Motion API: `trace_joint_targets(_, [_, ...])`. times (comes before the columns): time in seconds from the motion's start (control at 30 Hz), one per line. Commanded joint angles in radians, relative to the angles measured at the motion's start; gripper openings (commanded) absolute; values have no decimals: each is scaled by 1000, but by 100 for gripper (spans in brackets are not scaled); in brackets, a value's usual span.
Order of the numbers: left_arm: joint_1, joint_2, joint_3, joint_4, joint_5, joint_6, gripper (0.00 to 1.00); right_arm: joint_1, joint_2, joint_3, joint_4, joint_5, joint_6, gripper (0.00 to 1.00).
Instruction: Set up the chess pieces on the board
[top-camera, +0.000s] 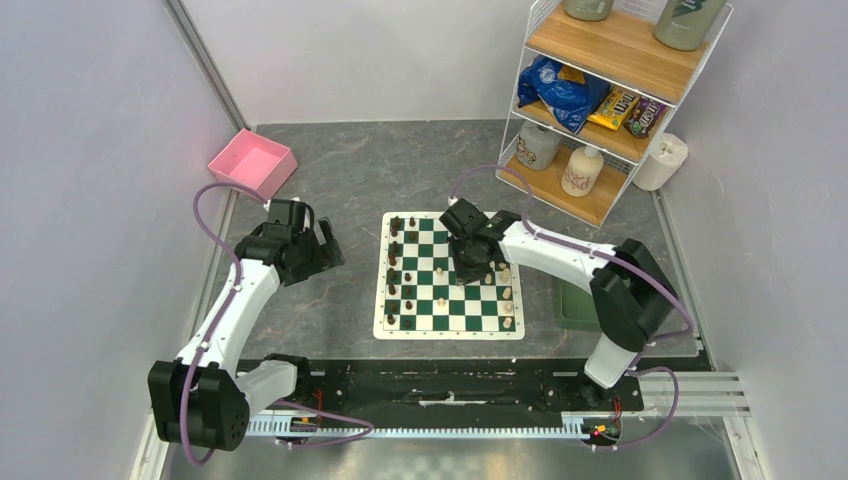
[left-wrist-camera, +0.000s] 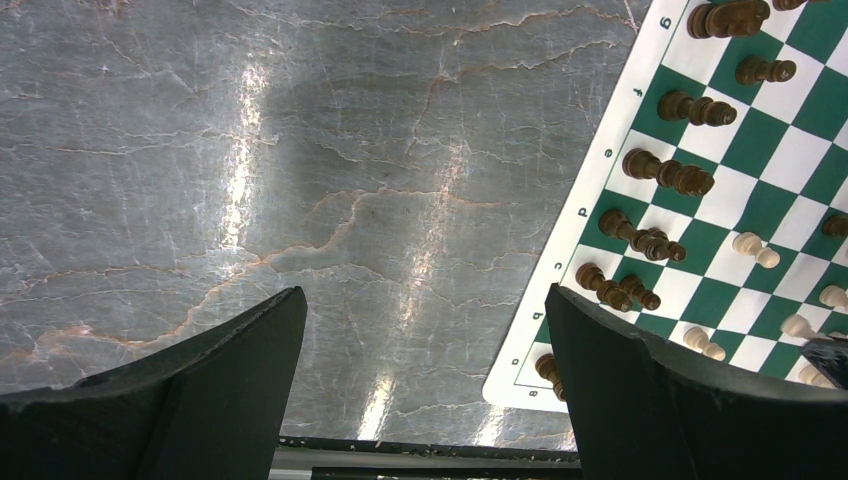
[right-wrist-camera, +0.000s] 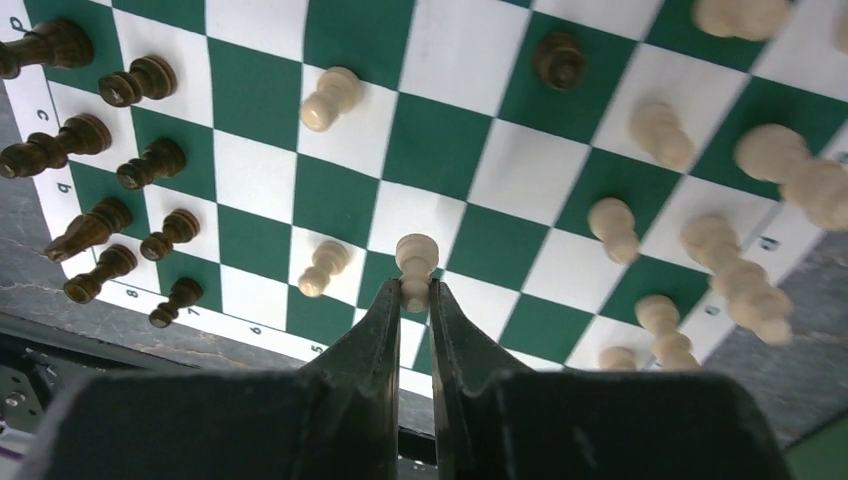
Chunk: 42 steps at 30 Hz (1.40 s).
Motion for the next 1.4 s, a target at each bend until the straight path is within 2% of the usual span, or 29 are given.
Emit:
trace_joint_targets(0.0, [4,-2,37,2,10,18,96,2,-94,-48,-38,117,18,16])
trace_joint_targets(0.43, [4,-3,37,2,11,18,96,-32,-117,-131,-66,208,73,16])
trace_joint_targets(1.37, [4,4,37,2,13,18,96,-60,-84,-161,-31,142,69,17])
